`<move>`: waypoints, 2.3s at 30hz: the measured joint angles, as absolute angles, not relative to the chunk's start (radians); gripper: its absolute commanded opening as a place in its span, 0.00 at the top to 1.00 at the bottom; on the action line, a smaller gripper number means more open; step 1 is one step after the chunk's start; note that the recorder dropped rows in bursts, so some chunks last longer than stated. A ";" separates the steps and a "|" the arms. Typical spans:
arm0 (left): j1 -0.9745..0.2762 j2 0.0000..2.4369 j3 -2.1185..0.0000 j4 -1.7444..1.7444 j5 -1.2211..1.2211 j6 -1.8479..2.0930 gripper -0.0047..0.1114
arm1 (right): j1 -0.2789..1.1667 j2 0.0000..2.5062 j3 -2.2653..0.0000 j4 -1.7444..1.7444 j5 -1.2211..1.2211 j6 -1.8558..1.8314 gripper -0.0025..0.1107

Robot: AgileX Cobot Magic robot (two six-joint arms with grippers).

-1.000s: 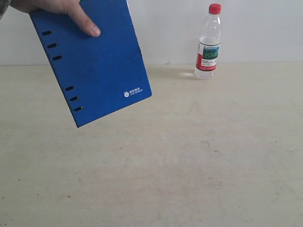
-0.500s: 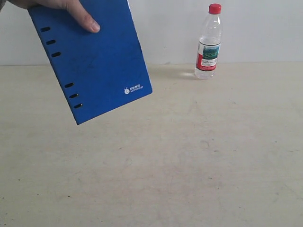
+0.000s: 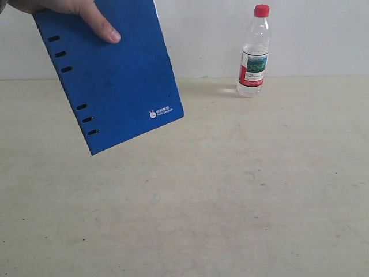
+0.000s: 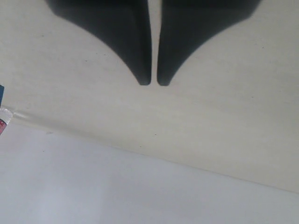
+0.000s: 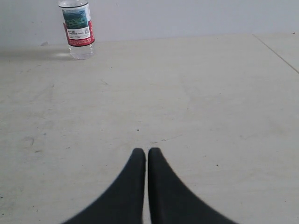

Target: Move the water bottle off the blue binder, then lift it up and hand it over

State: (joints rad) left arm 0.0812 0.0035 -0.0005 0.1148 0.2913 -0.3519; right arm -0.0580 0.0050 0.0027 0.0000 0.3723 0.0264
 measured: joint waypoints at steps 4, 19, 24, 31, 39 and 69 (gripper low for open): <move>0.081 0.003 0.000 0.115 0.291 -0.352 0.92 | -0.058 0.005 0.003 0.000 0.372 0.026 0.98; 0.081 0.003 0.000 0.115 0.291 -0.352 0.92 | -0.058 0.005 0.003 0.000 0.372 0.026 0.98; 0.081 0.003 0.000 0.115 0.291 -0.352 0.92 | -0.058 0.005 0.003 -0.060 0.324 0.052 0.98; 0.081 0.003 0.000 0.115 0.291 -0.352 0.92 | -0.058 0.005 0.003 -0.075 0.309 0.143 0.98; 0.081 0.003 0.000 0.115 0.291 -0.352 0.92 | -0.058 0.005 0.003 -0.070 0.324 0.150 0.98; 0.081 0.003 0.000 -0.128 0.306 -0.048 0.92 | -0.058 0.005 0.003 -0.060 0.326 0.158 0.98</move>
